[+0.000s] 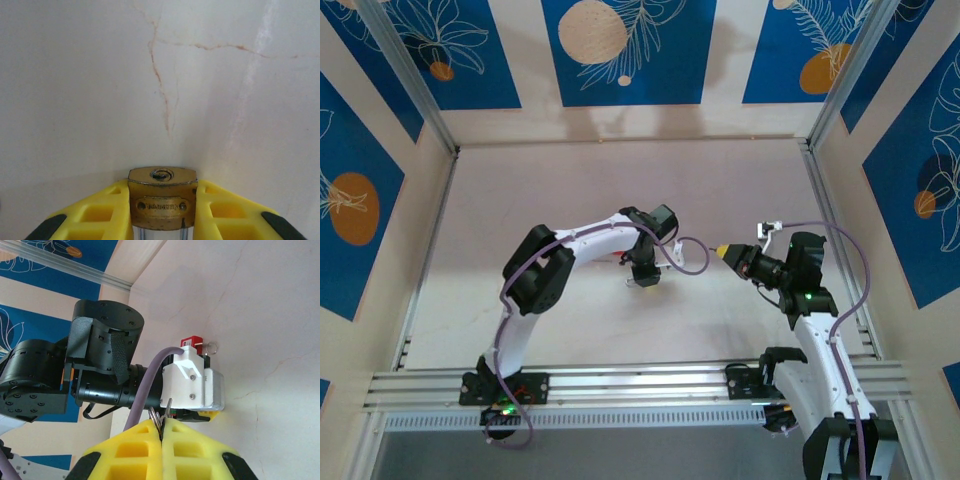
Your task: Unlock with the key
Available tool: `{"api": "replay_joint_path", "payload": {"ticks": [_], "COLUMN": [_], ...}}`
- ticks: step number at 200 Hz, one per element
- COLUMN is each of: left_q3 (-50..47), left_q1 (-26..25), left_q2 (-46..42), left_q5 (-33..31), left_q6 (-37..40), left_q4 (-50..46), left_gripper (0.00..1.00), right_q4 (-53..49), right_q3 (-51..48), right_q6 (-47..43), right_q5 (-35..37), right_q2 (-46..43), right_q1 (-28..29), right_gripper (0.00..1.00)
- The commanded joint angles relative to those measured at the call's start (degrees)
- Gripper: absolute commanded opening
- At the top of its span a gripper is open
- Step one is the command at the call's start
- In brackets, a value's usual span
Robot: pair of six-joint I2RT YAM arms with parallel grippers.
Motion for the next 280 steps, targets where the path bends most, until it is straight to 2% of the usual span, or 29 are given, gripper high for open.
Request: {"api": "replay_joint_path", "payload": {"ticks": [1, 108, 160, 210, 280], "left_q3": [-2.1, -9.8, -17.5, -20.3, -30.0], "left_q1": [1.2, 1.2, 1.2, 0.8, -0.1], "left_q2": [-2.4, -11.9, -19.8, -24.4, -31.3], "left_q5": [1.2, 4.1, 4.7, 4.6, 4.7], "left_q6": [-0.9, -1.8, -2.4, -3.4, -5.6], "left_q4": [-0.3, 11.6, 22.3, 26.4, 39.2], "left_gripper": [0.22, 0.19, 0.15, 0.15, 0.16], "right_q4": [-1.1, 1.1, 2.2, 3.6, 5.9], "right_q3": [0.0, -0.5, -0.2, 1.6, 5.3], "right_q6": [-1.0, -1.2, -2.3, -3.5, -5.5], "right_q5": [0.0, -0.2, 2.4, 6.0, 6.3], "right_q2": [-0.8, 1.3, 3.8, 7.6, 14.2], "right_q1": [-0.5, 1.4, 6.0, 11.0, 17.4], "right_gripper": [0.0, 0.0, 0.0, 0.0, 0.0]}}
